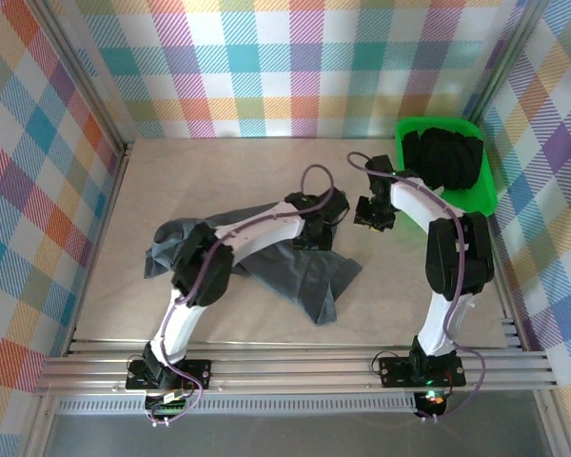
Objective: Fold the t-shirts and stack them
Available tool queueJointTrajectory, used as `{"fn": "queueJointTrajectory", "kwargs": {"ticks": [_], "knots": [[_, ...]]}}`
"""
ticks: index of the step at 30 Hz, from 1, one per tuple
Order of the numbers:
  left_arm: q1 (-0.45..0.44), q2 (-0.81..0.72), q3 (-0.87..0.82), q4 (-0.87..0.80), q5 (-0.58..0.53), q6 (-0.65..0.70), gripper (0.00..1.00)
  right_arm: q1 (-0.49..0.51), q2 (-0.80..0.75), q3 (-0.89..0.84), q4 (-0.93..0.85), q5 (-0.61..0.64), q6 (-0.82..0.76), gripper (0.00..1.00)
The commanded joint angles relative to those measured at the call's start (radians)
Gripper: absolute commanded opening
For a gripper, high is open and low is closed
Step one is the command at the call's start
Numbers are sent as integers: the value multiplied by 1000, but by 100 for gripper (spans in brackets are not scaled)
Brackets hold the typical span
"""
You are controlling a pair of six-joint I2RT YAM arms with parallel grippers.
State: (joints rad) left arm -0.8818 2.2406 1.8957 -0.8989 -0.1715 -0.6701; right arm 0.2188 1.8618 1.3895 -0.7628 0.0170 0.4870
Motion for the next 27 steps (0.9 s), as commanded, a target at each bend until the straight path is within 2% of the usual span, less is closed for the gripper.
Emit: {"fn": "queueJointTrajectory", "kwargs": {"ticks": [1, 6, 14, 21, 27], "knots": [[-30, 52, 95, -87, -133, 56, 58, -21, -62, -4, -9, -49, 30, 37], [-35, 104, 161, -86, -234, 72, 59, -21, -92, -43, -2, -81, 34, 38], [-31, 197, 239, -120, -177, 81, 58, -22, -114, -77, 0, -81, 27, 38], [-26, 214, 240, -119, -166, 81, 36, -22, -118, -78, 3, -89, 33, 38], [-26, 128, 155, -58, -169, 77, 17, -22, -99, -81, 15, -90, 36, 38]]}}
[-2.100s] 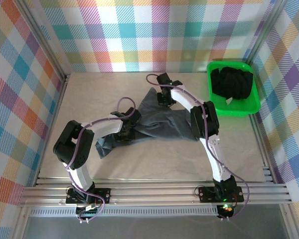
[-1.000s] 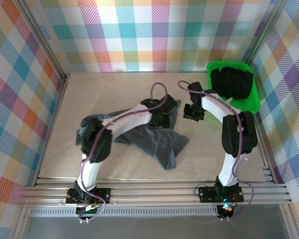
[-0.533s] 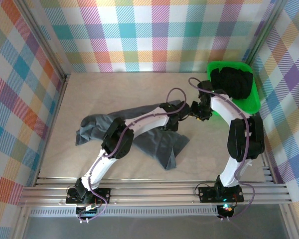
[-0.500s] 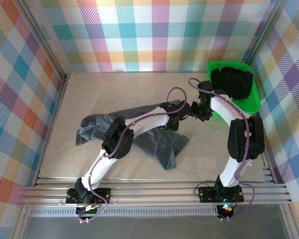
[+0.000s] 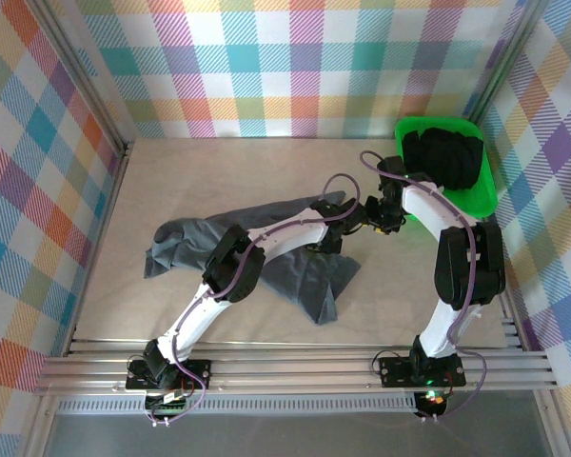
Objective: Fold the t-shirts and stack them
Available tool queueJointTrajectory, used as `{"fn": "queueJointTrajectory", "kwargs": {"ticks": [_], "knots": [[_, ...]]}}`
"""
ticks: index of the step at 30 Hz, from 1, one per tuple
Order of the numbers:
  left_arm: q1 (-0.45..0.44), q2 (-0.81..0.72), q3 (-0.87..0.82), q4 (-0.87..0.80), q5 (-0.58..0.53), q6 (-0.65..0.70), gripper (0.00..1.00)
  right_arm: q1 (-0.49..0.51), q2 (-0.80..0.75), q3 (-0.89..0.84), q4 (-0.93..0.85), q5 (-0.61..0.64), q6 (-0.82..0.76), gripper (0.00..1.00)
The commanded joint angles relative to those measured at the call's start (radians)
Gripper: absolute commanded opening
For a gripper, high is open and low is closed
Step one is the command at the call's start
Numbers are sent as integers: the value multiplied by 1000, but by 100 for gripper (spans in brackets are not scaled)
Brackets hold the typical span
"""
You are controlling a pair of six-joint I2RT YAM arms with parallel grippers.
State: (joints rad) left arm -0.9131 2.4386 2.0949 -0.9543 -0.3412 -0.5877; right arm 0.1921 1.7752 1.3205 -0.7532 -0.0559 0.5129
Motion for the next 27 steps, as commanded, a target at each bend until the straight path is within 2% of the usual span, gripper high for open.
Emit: {"fn": "queueJointTrajectory", "kwargs": {"ticks": [1, 6, 9, 17, 21, 22, 24, 26, 27], "knots": [[5, -82, -55, 1, 3, -10, 16, 4, -6, -10, 9, -17, 9, 38], [6, -147, -120, 29, 16, -38, 15, 13, 62, 45, 28, -32, 10, 39], [9, -186, -171, 64, 37, -55, 18, 35, 125, 101, 35, -42, 6, 40], [42, -281, -363, 197, 138, -108, 17, 104, 331, 327, 5, -99, 60, 50], [63, -311, -426, 238, 158, -133, 16, 133, 425, 413, -46, -98, 88, 51], [69, -315, -436, 244, 162, -139, 15, 137, 445, 425, -53, -92, 95, 50], [80, -321, -449, 250, 171, -148, 13, 142, 473, 436, -63, -74, 102, 38], [91, -334, -467, 259, 179, -161, 10, 140, 486, 437, -77, -29, 107, 16], [96, -342, -477, 262, 181, -168, 9, 141, 482, 434, -82, -3, 107, 9]]}}
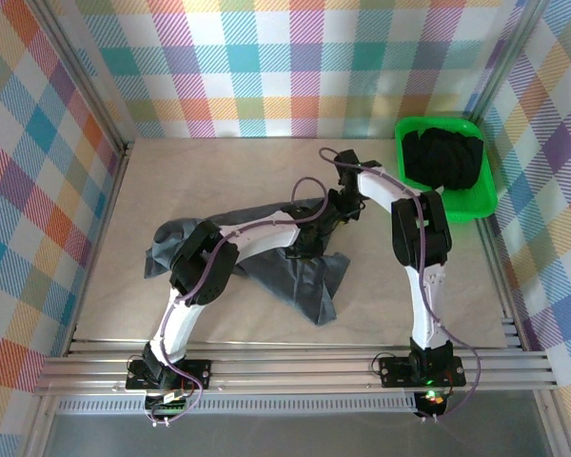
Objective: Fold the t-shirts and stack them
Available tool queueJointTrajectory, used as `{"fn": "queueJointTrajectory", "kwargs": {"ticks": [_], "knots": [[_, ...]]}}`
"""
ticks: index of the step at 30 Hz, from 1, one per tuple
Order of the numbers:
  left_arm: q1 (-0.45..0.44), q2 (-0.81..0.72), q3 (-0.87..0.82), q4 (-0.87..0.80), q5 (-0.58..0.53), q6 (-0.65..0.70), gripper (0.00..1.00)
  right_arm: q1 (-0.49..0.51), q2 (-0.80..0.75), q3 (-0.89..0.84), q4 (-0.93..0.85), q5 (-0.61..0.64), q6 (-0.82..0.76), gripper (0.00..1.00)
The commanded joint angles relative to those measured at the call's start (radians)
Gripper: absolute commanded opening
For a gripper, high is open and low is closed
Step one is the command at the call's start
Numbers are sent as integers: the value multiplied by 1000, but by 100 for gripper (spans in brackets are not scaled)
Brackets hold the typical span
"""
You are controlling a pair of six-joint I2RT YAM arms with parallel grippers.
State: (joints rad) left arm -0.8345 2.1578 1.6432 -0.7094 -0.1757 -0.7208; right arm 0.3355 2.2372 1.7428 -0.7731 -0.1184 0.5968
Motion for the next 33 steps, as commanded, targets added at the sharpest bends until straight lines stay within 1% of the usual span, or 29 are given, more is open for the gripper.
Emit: {"fn": "queueJointTrajectory", "kwargs": {"ticks": [1, 2, 4, 8, 13, 16, 21, 27, 29, 33], "knots": [[23, -73, -40, 23, 16, -46, 7, -6, 13, 5, -69, 88, 21, 3], [31, -90, -59, 28, 15, -63, 4, -11, -1, -9, -69, 111, 20, 0], [49, -130, -110, 54, 28, -94, 0, -25, -43, -51, -61, 144, 21, 0], [85, -261, -194, 104, 43, -143, 0, -63, -171, -166, 0, 136, 17, 0], [130, -436, -226, 128, 2, -179, 0, -77, -347, -230, 40, 118, -5, 0], [184, -552, -236, 150, -28, -209, 0, -93, -444, -211, 38, 115, -6, 0], [309, -764, -221, 186, -108, -223, 0, -147, -578, -117, 39, 103, 22, 0], [462, -982, -170, 220, -120, -206, 0, -181, -712, -15, 131, 33, 30, 0], [488, -1045, -152, 225, -131, -192, 0, -182, -764, -9, 167, 19, 34, 0], [504, -1151, -108, 227, -164, -163, 0, -183, -894, -35, 254, -3, 37, 0]]}}
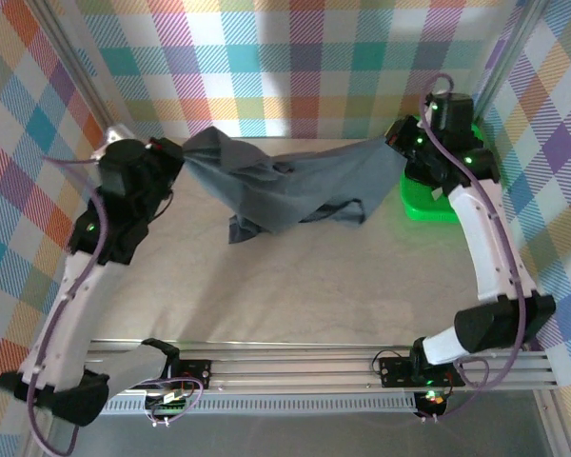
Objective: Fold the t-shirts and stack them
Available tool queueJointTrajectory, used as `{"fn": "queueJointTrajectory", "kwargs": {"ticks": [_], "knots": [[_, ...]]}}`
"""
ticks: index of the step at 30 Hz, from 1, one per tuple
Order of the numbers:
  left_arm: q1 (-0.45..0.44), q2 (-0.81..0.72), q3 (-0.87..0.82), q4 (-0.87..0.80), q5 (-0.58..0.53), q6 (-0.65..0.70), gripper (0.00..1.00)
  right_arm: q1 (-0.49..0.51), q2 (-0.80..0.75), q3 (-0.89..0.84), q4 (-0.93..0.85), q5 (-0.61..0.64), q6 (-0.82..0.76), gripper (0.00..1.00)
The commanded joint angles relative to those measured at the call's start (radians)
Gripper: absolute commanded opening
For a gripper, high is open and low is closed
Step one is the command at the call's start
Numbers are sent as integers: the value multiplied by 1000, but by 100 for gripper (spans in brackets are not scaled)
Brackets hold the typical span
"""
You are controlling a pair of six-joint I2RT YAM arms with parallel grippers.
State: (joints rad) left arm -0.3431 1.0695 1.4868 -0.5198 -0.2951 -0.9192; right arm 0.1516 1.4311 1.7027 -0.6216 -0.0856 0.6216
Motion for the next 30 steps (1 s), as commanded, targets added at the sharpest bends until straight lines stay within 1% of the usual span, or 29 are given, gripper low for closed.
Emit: {"fn": "queueJointTrajectory", "kwargs": {"ticks": [1, 6, 9, 12, 15, 18, 20, 23, 25, 28, 30], "knots": [[12, -82, 57, 40, -51, 41, 0, 0, -122, -8, 128, -42, 8, 0], [13, -193, 84, 106, -101, 65, 0, 0, -322, -97, 261, -33, -12, 0], [13, -213, 129, 146, -111, 93, 0, 0, -404, -122, 303, -6, -29, 0], [12, -187, 190, 165, -94, 109, 0, 0, -426, -110, 317, 10, -40, 0], [12, -114, 253, 163, -74, 126, 0, 0, -382, -73, 319, 17, -40, 0], [12, -8, 303, 140, -104, 160, 0, 0, -286, -39, 319, 22, -40, 0], [23, 92, 325, 133, -125, 192, 0, 1, -184, -11, 318, 21, -36, 0], [107, 261, 333, 148, -56, 158, 0, 1, -12, 32, 349, -1, -29, 0], [161, 387, 340, 161, -8, 129, 0, 1, 118, 92, 350, -14, -32, 0], [229, 583, 390, 168, 54, 99, 0, 0, 325, 223, 327, -67, -41, 0], [265, 727, 458, 167, 102, 93, 0, 1, 499, 382, 234, -119, -42, 0]]}}
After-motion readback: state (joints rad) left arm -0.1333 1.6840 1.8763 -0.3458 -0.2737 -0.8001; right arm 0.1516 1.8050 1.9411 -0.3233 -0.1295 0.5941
